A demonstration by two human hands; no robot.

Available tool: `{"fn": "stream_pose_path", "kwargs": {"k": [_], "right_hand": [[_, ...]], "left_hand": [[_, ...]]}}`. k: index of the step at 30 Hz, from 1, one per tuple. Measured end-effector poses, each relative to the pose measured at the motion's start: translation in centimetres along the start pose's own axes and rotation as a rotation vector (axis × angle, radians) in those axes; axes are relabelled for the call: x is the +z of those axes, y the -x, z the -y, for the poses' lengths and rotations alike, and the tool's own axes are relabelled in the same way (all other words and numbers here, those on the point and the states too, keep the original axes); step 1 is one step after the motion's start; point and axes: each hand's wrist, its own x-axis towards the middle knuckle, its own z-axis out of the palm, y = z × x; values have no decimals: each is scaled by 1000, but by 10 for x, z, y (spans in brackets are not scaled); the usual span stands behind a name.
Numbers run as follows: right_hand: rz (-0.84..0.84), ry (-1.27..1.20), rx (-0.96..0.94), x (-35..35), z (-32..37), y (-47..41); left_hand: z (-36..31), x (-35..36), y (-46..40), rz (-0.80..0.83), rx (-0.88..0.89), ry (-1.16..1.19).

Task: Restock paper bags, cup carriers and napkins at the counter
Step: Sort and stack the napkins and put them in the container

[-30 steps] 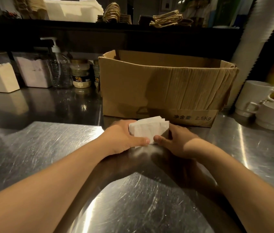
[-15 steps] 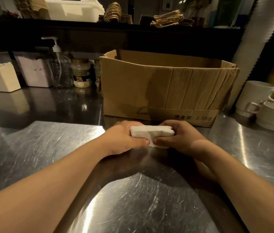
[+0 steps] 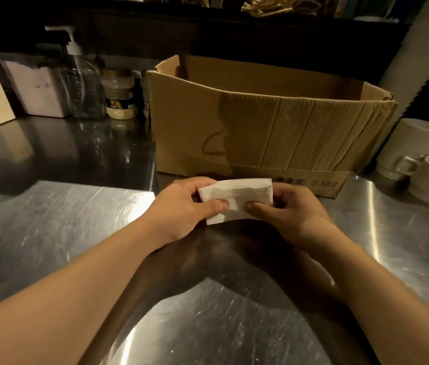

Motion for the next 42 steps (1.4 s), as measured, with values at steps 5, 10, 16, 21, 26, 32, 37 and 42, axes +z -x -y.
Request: {"fn": "stream_pose_path", "kwargs": {"k": [5,10,16,21,26,32,37,42], "right_hand": [[-68,-233,-15,6,32,-2],[-14,-217,-111,0,100,-18],[49,-186,-187,-13,205,-60],[124,-244,-212,-28,283,-120],[86,-173,-234,-25,338,-187],[174,-68,-213,-14,390,-265],[171,59,-229,-5,424,-336],[108,116,-250,-1,446,-413]], "left_hand": [[-14,-18,1,18,-84,115],[-53,-66,-1,104,-148,162],[-119,-140,-22,38,-138,296],[-165,-203,-54,-87,-125,288],[-192,-257,-85,-117,-148,236],[-195,-320,-124,-198,-187,215],[-194,-366,-170,-238,-250,318],[-203,-417,-229,-224,-299,247]]}}
